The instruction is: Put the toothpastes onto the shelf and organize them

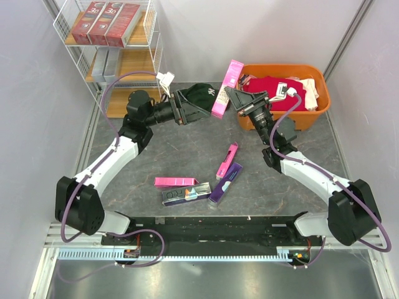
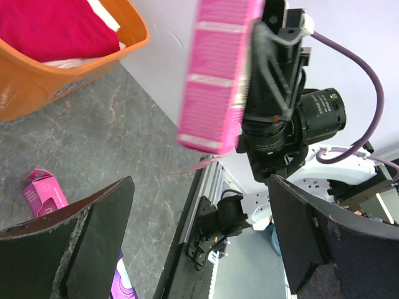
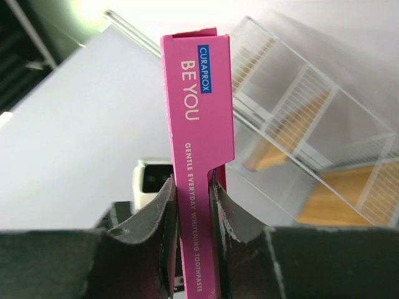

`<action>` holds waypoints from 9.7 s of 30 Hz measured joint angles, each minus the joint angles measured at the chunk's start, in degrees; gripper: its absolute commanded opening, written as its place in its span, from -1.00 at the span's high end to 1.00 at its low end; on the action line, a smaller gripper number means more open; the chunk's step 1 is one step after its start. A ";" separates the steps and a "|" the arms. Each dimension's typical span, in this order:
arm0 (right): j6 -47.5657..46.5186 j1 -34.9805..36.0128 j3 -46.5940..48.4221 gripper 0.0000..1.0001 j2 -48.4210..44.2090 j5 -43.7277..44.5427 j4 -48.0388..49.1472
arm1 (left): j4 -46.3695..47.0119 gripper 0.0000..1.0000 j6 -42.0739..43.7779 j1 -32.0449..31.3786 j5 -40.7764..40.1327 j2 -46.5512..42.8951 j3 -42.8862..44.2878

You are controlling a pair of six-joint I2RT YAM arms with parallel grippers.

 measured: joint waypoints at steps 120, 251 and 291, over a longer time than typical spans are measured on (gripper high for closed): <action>8.11 -5.18 3.34 -0.96 7.41 -14.38 -4.00 | -1.09 0.59 -16.13 43.65 17.29 21.20 10.58; -8.50 -5.51 3.43 -0.96 3.93 -18.73 -26.36 | -8.15 -0.94 -3.58 39.39 2.25 -7.54 -13.55; -27.63 -5.51 11.78 -0.08 25.81 -5.55 -70.18 | -41.46 -0.95 21.57 24.06 -24.52 -7.87 -13.29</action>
